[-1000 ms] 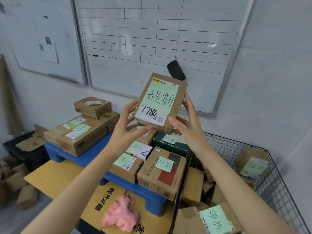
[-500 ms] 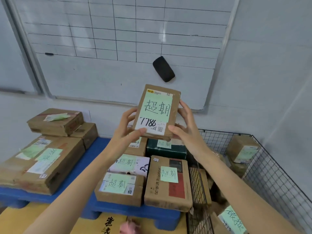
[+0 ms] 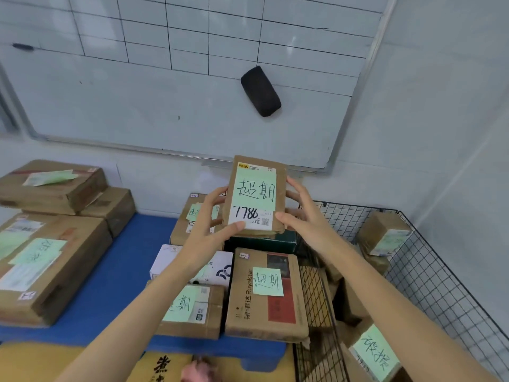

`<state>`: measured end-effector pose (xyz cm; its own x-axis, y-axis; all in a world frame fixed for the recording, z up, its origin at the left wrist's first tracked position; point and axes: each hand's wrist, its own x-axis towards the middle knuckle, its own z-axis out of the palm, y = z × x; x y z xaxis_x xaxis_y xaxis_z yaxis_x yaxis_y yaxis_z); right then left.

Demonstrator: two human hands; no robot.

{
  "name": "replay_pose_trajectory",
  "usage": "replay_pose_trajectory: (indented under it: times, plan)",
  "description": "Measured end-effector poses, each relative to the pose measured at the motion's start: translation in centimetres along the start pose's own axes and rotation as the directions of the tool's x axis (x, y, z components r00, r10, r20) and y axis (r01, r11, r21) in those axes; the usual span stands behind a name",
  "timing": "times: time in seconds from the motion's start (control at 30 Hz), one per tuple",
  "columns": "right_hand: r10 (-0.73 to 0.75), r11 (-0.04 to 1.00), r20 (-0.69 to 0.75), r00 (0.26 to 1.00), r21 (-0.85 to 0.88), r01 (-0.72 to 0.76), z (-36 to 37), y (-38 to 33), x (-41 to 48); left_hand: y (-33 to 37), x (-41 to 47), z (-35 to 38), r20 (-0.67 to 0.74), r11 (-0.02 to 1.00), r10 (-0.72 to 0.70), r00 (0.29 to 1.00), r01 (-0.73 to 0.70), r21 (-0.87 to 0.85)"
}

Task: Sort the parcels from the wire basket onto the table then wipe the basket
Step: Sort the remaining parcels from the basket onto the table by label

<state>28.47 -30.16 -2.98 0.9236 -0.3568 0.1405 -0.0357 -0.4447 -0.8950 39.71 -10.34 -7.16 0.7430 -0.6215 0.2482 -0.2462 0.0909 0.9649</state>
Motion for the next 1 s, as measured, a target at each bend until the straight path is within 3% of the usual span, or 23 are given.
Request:
replay_pose_trajectory:
  times: [0.27, 0.53, 0.7, 0.83, 1.0]
  plan:
    - [0.048, 0.909, -0.091, 0.995, -0.409, -0.081, -3.0, 3.0, 1.7, -4.1, 3.9, 3.8, -0.01, 0.975, -0.176, 0.984, 0.173, -0.141]
    - [-0.011, 0.698, -0.161, 0.987, -0.708, -0.108, -5.8, 7.7, 2.2, -7.7, 7.7, 6.8, -0.023, 0.972, -0.237, 0.971, 0.236, -0.018]
    - [0.043, 0.606, -0.177, 0.983, -0.778, -0.166, -6.2, 10.1, 2.4, -10.2, 9.4, 7.4, -0.009, 0.951, -0.279, 0.96, 0.277, 0.136]
    - [0.109, 0.605, -0.174, 0.979, -0.769, -0.204, -6.2, 11.1, 2.5, -11.2, 9.9, 7.3, -0.022, 0.93, -0.314, 0.949, 0.312, 0.195]
    - [0.122, 0.609, -0.166, 0.978, -0.766, -0.206, -6.0, 11.6, 2.5, -12.0, 10.7, 6.3, 0.001, 0.91, -0.228, 0.974, 0.213, 0.354]
